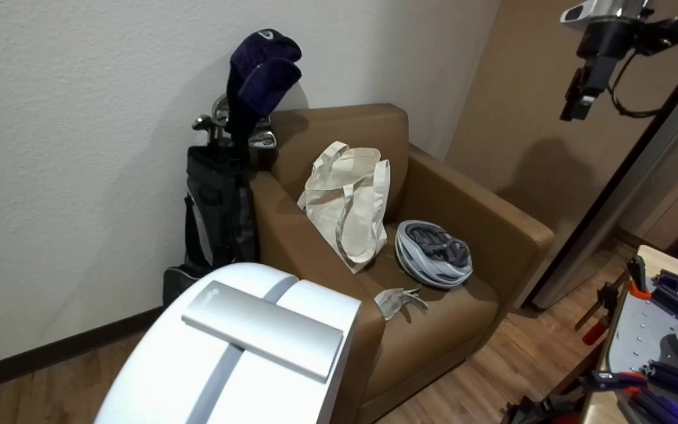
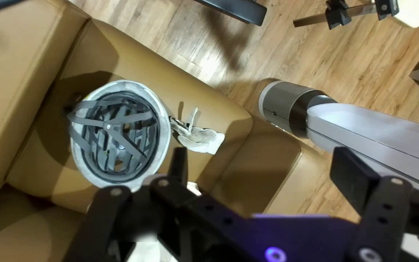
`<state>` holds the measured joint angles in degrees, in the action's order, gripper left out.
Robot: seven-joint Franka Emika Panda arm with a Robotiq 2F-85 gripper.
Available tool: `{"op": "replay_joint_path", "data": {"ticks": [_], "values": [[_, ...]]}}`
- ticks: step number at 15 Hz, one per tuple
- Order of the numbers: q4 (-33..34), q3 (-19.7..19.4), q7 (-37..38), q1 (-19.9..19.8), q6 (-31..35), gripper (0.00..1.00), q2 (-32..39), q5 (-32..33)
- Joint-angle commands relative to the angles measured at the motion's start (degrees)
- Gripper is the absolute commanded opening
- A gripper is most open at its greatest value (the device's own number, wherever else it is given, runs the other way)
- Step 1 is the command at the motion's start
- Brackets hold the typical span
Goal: Move the white object to the arm of the couch
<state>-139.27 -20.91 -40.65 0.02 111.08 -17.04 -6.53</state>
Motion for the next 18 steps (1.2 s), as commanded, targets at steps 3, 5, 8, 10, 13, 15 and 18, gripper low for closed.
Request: {"op": "replay_joint_path", "data": {"ticks": [3,5,8,10,13,15,18], "values": [[-1.32,6.39,-5.78,1.87,11.46,1.00,13.20,-13.43],[-1.14,9.39,-5.96,1.60,17.89,1.00,18.96,-17.15],[0.72,14.49,-5.23,0.64,29.11,1.00,28.85,-23.25],[3.31,17.85,-7.34,-1.65,25.04,1.00,32.92,-24.01],[1.88,19.81,-3.62,-2.70,26.93,1.00,32.50,-21.14],[2.91,20.09,-3.70,-3.13,26.78,1.00,33.50,-21.10],[6.67,24.49,-6.87,-4.98,30.56,1.00,39.96,-28.13]]}}
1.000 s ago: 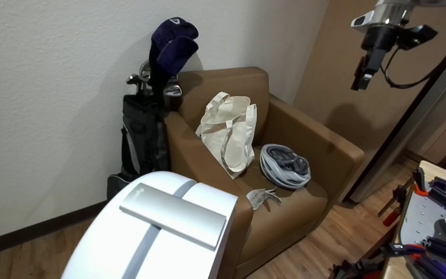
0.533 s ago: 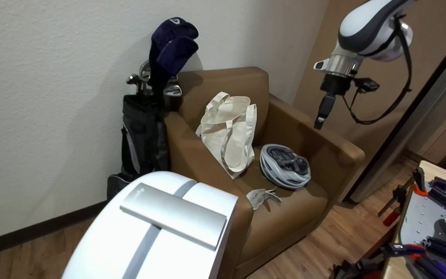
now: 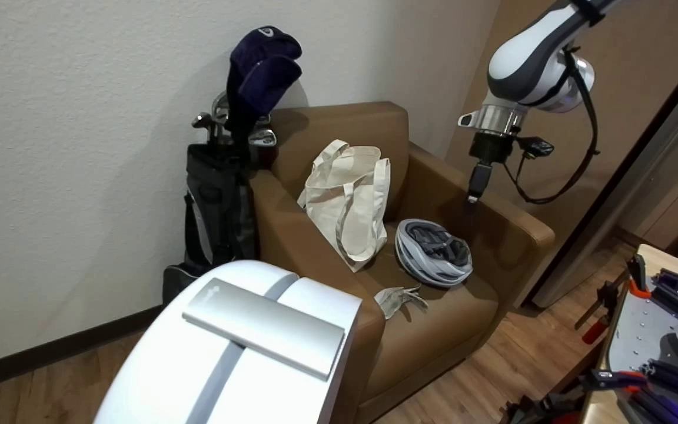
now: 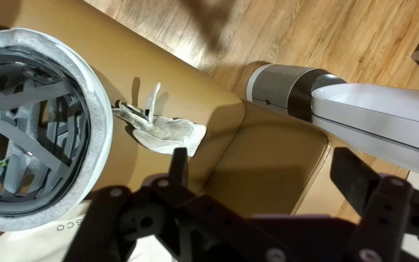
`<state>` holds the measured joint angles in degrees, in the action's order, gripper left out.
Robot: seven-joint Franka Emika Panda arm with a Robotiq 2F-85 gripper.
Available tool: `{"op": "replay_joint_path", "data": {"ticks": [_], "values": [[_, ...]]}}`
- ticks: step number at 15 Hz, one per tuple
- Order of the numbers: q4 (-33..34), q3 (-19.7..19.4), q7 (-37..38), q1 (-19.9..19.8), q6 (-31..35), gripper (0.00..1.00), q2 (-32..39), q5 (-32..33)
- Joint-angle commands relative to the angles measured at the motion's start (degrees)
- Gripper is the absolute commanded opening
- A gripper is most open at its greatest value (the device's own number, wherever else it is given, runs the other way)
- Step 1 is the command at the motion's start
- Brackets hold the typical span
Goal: Move the white object to the arm of the couch
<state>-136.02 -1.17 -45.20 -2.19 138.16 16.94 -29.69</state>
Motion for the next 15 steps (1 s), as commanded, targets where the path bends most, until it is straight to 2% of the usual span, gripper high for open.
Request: {"op": "replay_joint_path", "data": {"ticks": [1,3,6,9,10,11,12,14,15], "values": [[5.95,7.12,-2.53,-3.19,5.94,1.00,10.73,-8.94],[9.54,9.55,-0.75,-3.17,10.33,1.00,16.83,-11.99],[17.43,11.80,1.62,-2.88,15.96,1.00,28.08,-10.57],[25.87,10.16,8.86,-0.06,21.94,1.00,38.57,-4.24],[28.00,8.88,12.78,1.25,22.37,1.00,40.87,-0.74],[29.46,7.72,16.99,2.01,18.21,1.00,41.91,4.11],[24.64,12.40,14.73,-3.30,21.57,1.00,38.75,5.13],[27.85,11.23,18.88,-1.94,21.16,1.00,42.29,8.89],[28.08,9.22,21.47,0.46,23.62,1.00,42.98,10.79]]}}
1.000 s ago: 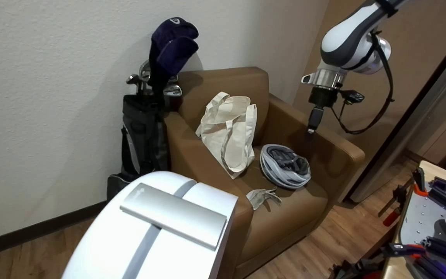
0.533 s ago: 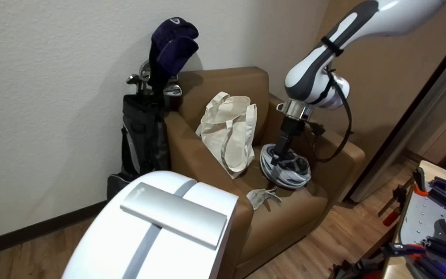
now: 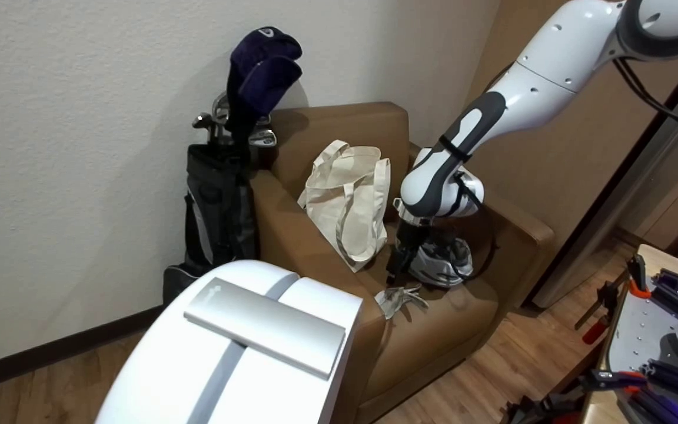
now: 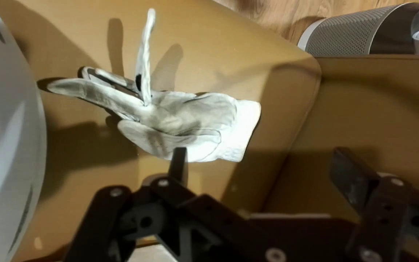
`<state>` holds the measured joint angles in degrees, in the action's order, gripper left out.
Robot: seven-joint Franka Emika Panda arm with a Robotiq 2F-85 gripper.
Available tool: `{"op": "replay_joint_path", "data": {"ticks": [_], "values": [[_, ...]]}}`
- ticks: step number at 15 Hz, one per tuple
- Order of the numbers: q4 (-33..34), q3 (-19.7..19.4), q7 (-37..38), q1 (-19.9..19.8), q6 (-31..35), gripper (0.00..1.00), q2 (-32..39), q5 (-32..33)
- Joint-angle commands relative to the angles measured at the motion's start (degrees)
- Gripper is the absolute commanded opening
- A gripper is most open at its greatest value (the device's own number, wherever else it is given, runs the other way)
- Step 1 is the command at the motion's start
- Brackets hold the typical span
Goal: Move the white object to the arm of the couch
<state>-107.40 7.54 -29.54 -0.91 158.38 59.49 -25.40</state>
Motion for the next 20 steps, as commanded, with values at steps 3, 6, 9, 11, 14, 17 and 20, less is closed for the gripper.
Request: {"op": "replay_joint_path", "data": {"ticks": [3,6,9,11,14,17,20], "values": [[0.01,-1.72,12.24,1.20,8.18,1.00,2.34,12.45],[1.53,-1.82,13.49,1.13,7.49,1.00,4.84,18.58],[3.01,-1.61,14.39,1.46,6.62,1.00,7.10,22.83],[4.83,-2.57,15.06,2.88,6.16,1.00,8.90,25.00],[7.39,-3.74,13.35,5.17,2.92,1.00,10.58,29.86],[9.81,-4.83,11.69,7.55,-3.71,1.00,10.96,35.10],[12.42,-5.23,10.84,9.51,-7.81,1.00,11.45,39.35]]}}
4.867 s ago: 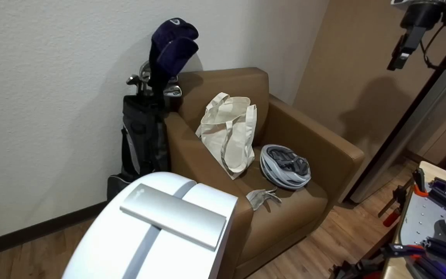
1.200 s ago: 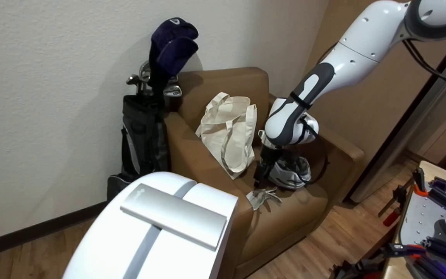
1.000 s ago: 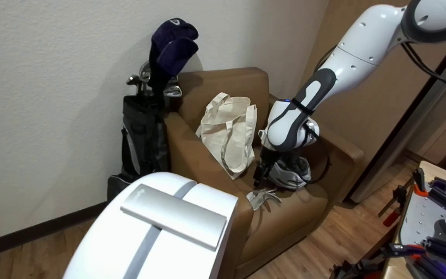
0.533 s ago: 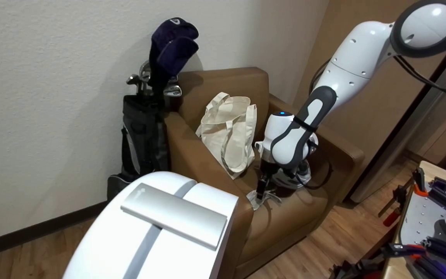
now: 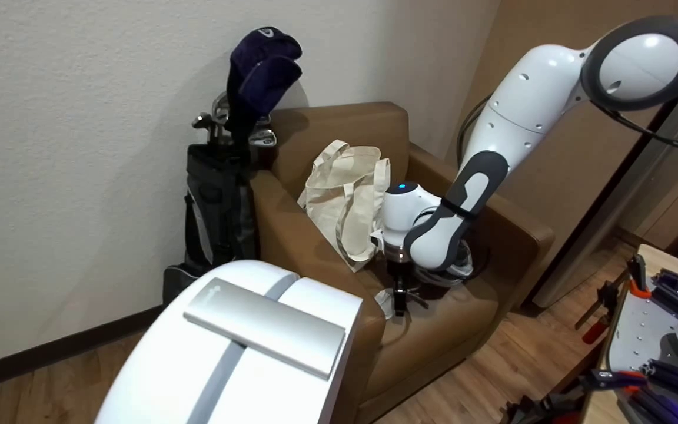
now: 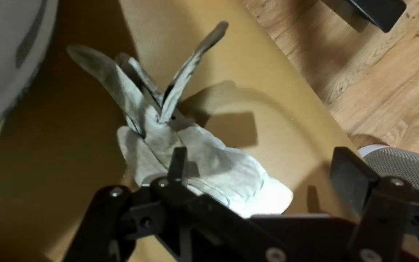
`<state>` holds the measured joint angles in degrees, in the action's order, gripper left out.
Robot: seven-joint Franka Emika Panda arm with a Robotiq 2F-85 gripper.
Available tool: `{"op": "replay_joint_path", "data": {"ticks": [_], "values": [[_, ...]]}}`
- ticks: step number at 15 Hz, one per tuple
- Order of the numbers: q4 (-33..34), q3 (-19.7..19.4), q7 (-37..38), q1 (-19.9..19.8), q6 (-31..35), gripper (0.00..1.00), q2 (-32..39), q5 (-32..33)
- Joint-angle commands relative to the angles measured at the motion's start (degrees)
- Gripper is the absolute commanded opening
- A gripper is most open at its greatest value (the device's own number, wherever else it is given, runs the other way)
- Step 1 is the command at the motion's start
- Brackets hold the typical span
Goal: Move the white object to the arm of the couch
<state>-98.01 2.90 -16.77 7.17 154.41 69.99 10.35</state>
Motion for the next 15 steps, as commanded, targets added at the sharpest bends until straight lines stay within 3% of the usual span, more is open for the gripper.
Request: {"op": "replay_joint_path", "data": {"ticks": [1,7,13,14,15], "values": [[3.85,-0.43,-2.58,1.69,-4.73,1.00,1.24,4.80],[6.94,1.76,-10.22,0.38,-7.93,1.00,3.38,9.14],[10.26,0.98,-15.15,-0.10,-6.69,1.00,6.67,11.79],[10.98,0.50,-15.60,0.30,-6.99,0.75,7.05,12.59],[11.56,0.41,-16.17,0.34,-7.16,0.73,7.37,13.28]]}}
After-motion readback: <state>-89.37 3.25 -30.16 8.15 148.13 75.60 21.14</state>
